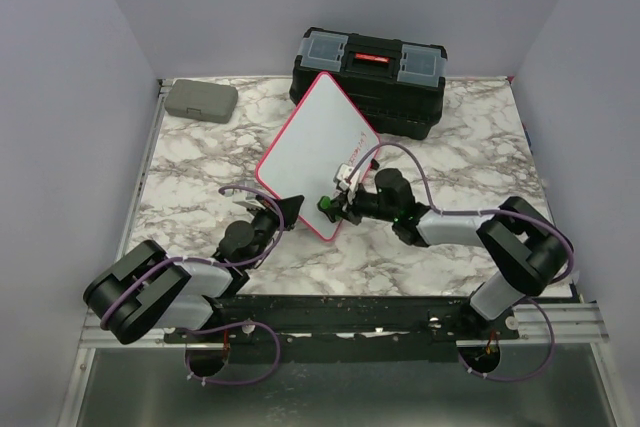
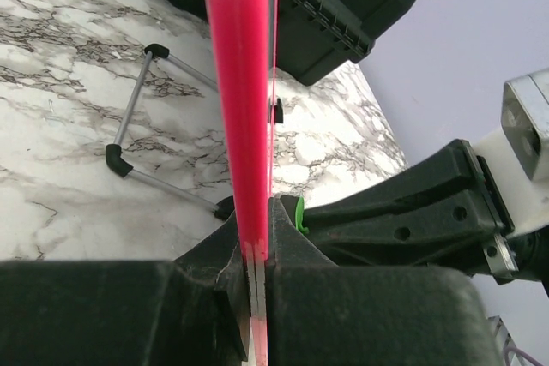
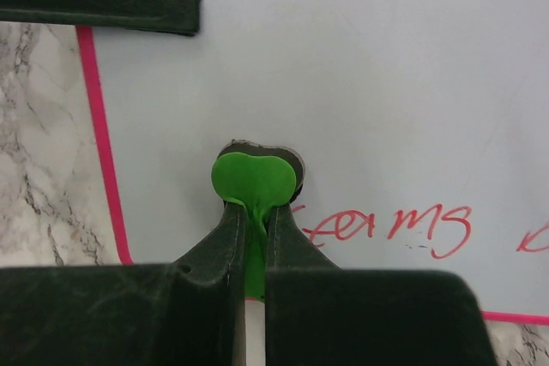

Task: Erase the whiteboard
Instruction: Erase the whiteboard at the whiteboard stand.

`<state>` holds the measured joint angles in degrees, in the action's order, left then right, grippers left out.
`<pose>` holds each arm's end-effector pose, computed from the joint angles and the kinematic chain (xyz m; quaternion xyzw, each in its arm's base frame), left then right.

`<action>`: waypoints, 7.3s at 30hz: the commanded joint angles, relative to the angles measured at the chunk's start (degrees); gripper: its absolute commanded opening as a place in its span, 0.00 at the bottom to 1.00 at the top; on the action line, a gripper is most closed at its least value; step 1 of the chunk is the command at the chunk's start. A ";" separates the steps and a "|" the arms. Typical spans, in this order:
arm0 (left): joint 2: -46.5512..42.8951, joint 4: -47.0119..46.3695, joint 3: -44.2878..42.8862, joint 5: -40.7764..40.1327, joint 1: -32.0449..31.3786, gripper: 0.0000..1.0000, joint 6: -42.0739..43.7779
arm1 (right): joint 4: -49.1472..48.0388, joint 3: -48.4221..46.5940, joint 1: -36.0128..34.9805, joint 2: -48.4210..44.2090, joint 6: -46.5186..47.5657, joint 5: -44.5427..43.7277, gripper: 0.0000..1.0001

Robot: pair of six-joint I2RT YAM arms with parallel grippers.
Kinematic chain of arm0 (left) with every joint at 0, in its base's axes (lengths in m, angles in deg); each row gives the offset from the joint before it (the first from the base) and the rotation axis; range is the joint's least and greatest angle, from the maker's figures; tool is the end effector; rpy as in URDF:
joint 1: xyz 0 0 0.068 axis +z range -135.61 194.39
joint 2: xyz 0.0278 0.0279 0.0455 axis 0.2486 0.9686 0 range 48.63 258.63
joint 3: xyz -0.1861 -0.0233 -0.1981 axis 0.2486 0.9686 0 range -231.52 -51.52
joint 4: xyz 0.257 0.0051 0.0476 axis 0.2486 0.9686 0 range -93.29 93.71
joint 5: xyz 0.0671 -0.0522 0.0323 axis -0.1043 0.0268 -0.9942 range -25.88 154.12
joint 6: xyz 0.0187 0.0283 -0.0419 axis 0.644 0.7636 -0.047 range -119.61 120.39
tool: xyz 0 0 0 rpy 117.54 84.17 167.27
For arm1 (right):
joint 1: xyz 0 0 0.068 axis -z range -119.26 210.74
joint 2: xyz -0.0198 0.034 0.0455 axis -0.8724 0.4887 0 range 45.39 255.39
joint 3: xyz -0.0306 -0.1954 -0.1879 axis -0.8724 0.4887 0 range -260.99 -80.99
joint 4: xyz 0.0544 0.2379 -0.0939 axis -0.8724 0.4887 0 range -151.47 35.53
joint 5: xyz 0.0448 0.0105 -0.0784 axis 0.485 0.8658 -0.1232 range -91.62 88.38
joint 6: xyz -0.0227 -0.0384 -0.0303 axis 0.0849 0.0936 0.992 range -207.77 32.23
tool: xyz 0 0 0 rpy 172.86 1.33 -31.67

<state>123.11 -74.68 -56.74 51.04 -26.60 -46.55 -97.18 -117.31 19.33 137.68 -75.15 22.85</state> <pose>0.1570 -0.1256 0.1641 -0.1177 0.6841 -0.4398 0.5698 0.2281 0.2208 0.1709 -0.4722 0.6593 0.3073 0.4979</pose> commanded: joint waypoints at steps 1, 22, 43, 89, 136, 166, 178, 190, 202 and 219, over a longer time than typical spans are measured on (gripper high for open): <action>-0.52 -3.90 -1.97 5.27 -1.24 0.00 -2.78 | 2.94 1.55 -4.98 0.80 1.99 3.66 0.01; -0.36 -4.19 -1.97 5.11 -1.11 0.00 -3.16 | -0.76 8.30 -1.70 -3.33 7.79 4.26 0.01; -2.23 -3.49 -1.14 5.56 -0.49 0.00 -3.17 | 12.33 -2.31 -1.58 1.83 3.11 -11.01 0.01; -3.99 -1.41 -2.26 6.58 0.13 0.00 -2.83 | 32.36 -6.99 -2.21 -3.16 -11.14 -19.84 0.01; -3.01 -1.93 -2.79 7.19 0.39 0.00 -3.14 | 21.91 -7.45 0.99 -4.23 -6.40 -12.14 0.01; -5.40 0.33 -2.61 7.32 0.47 0.00 -2.31 | 1.96 -1.04 1.95 -0.94 -0.80 -10.10 0.01; -4.53 -0.03 -3.19 7.63 0.50 0.00 -2.38 | 10.48 0.96 -2.92 -5.38 5.20 8.23 0.01; -5.87 1.77 -3.40 8.00 0.55 0.00 -2.01 | -10.51 -1.50 2.44 2.01 -0.43 -8.29 0.01; -7.02 2.85 -3.66 7.82 0.50 0.00 -1.49 | -8.79 8.32 1.43 -1.56 3.71 6.65 0.01; -6.69 3.13 -3.93 8.26 0.55 0.00 -1.68 | -13.12 -0.71 0.20 3.62 -0.20 -9.32 0.01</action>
<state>117.76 -66.84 -58.53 55.15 -25.20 -45.48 -107.95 -116.33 19.07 138.88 -77.27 22.23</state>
